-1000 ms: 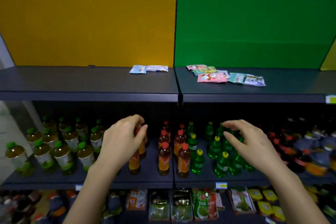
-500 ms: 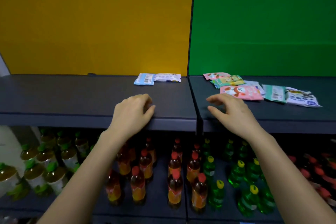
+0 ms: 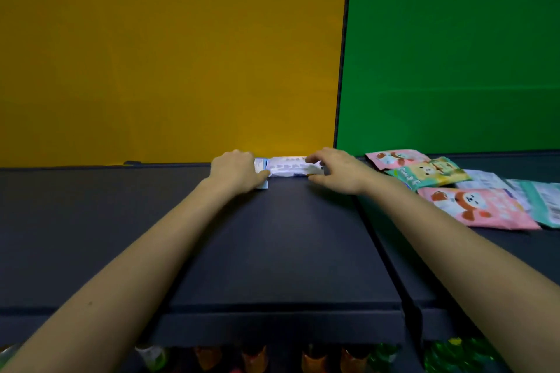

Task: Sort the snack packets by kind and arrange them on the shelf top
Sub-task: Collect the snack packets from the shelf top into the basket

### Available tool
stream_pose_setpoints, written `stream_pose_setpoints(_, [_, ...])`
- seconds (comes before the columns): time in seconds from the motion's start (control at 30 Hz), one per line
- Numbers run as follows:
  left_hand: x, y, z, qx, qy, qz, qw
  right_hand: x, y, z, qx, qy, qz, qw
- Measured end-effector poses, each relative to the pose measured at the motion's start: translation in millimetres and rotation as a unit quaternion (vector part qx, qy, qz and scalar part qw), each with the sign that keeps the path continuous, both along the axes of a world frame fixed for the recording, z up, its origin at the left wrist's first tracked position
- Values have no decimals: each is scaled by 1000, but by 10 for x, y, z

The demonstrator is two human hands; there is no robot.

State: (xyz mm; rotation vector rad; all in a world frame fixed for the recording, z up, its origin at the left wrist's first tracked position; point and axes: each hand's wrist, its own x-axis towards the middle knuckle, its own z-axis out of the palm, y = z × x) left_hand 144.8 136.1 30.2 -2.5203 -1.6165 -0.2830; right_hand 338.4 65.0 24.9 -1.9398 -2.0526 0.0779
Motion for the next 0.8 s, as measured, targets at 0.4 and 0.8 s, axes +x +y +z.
stream_pose_setpoints(0.4, [116, 329, 26, -79, 5, 64, 995, -14, 591, -165, 17, -200, 14, 980])
stream_pose_setpoints(0.8, [-44, 244, -107, -7, 54, 101, 993, 34, 175, -17, 50, -88, 0, 995])
